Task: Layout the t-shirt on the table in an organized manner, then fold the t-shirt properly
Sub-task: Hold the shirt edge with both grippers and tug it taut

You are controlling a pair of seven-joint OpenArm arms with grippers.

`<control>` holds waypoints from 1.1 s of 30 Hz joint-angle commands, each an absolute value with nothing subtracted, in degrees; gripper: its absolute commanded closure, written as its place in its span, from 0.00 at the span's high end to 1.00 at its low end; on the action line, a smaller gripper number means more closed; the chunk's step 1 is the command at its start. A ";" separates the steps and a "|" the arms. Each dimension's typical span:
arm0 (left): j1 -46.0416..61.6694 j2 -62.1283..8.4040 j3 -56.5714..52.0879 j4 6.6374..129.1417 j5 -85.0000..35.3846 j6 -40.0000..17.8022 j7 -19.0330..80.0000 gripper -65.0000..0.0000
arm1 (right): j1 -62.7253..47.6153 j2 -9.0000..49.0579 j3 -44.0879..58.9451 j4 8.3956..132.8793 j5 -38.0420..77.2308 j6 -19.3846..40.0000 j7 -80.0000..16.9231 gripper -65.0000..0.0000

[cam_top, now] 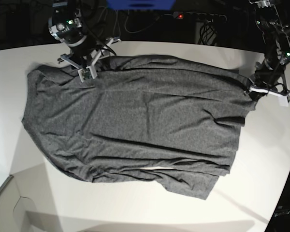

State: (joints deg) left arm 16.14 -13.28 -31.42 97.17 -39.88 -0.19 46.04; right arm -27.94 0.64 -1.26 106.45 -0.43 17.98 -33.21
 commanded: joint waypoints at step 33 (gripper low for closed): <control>16.22 -14.11 -32.04 98.68 -40.40 -0.40 44.88 0.00 | -28.53 0.66 2.24 107.74 -0.04 17.63 -32.40 0.00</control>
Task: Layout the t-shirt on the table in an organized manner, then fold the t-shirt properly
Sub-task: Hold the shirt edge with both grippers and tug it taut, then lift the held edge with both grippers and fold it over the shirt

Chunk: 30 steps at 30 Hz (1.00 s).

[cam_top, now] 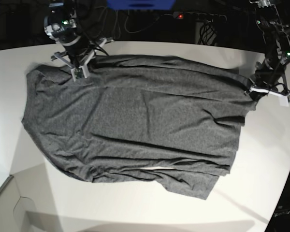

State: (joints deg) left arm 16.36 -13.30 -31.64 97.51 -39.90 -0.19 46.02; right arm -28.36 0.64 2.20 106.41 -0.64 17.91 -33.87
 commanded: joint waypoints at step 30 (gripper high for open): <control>20.97 -13.93 -39.87 102.20 -40.48 -0.40 49.89 0.00 | -38.55 0.40 3.56 112.13 0.31 17.63 -23.96 0.00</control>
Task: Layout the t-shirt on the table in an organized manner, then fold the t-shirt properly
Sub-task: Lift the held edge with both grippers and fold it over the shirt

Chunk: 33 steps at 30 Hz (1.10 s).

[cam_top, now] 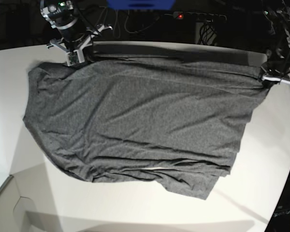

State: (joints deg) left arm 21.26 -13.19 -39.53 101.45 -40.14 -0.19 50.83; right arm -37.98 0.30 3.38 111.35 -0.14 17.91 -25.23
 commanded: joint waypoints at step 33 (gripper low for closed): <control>24.31 -14.29 -43.47 102.64 -40.31 -0.40 50.42 0.00 | -49.36 -0.84 3.47 105.10 4.97 17.63 9.36 0.00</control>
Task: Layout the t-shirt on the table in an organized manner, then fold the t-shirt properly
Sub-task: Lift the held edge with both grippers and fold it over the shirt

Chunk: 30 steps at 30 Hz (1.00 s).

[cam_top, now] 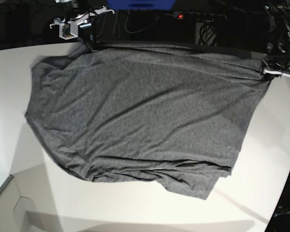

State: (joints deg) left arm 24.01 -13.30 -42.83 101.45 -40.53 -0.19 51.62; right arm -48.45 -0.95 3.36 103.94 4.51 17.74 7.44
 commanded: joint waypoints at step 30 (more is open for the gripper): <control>7.87 -14.37 -40.92 96.84 -39.69 -0.40 50.42 0.00 | -32.92 0.40 3.38 108.79 4.97 17.63 -2.33 0.00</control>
State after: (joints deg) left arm 8.60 -13.30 -40.62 95.81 -39.35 -0.23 51.66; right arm -32.62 0.19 3.27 107.96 4.54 17.72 -3.68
